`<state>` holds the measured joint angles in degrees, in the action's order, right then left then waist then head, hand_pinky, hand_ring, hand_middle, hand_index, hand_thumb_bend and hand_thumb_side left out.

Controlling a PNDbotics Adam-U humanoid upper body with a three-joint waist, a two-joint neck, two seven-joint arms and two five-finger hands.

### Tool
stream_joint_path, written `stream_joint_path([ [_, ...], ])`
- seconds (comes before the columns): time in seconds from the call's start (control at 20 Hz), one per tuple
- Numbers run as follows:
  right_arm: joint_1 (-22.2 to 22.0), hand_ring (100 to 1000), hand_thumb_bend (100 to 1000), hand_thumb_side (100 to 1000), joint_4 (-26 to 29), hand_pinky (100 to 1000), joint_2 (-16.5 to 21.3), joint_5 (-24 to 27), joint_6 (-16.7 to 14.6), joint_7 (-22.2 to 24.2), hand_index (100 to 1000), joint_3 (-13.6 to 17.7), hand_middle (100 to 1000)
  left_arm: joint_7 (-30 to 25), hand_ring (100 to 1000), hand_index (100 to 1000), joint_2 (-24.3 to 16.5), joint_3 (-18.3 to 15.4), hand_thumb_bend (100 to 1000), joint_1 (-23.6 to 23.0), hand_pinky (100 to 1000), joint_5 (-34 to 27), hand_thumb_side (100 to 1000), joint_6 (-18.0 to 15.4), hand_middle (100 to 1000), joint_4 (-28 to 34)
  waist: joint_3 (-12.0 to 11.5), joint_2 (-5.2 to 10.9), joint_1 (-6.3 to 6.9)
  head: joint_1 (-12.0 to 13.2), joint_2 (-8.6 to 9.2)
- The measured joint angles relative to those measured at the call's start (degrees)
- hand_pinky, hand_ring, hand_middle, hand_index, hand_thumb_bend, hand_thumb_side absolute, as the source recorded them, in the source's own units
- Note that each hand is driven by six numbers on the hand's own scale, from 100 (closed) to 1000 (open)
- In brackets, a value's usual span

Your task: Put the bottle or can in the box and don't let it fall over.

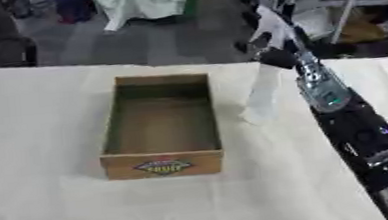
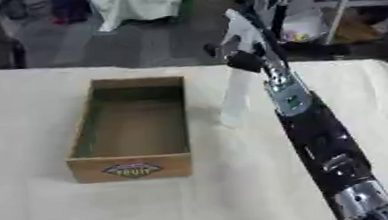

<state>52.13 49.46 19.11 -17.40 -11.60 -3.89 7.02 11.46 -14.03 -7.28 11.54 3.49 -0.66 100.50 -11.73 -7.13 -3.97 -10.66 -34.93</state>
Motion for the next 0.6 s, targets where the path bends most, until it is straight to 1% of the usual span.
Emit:
stream_joint_path([
  [0.25,0.54,804,654,437,0.27,648,-0.16,0.10,-0.09,0.54,964,-0.04,834,0.00,777,845,0.00,0.00,508,0.00,735,0.00,749,0.00,675,0.01,-0.22,0.00,0.00,-0.03,0.03],
  [0.4,0.83,785,632,380,0.37,637,-0.15,0.36,-0.10,0.93,940,-0.23,798,0.00,776,845,0.00,0.00,508,0.00,736,0.00,749,0.00,675,0.01,-0.28,0.00,-0.04,-0.05,0.04],
  [0.5,0.83,757,600,321,0.47,625,-0.13,0.55,-0.15,1.25,883,-0.38,754,0.00,776,845,0.00,0.00,509,0.00,736,0.00,749,0.00,674,0.01,-0.31,0.01,-0.11,-0.06,0.16],
  [0.6,0.83,723,573,267,0.55,612,-0.08,0.62,-0.19,1.60,815,-0.43,685,0.00,776,845,0.00,0.00,509,0.00,736,0.00,749,0.00,674,0.01,-0.33,0.01,-0.17,-0.07,0.29],
])
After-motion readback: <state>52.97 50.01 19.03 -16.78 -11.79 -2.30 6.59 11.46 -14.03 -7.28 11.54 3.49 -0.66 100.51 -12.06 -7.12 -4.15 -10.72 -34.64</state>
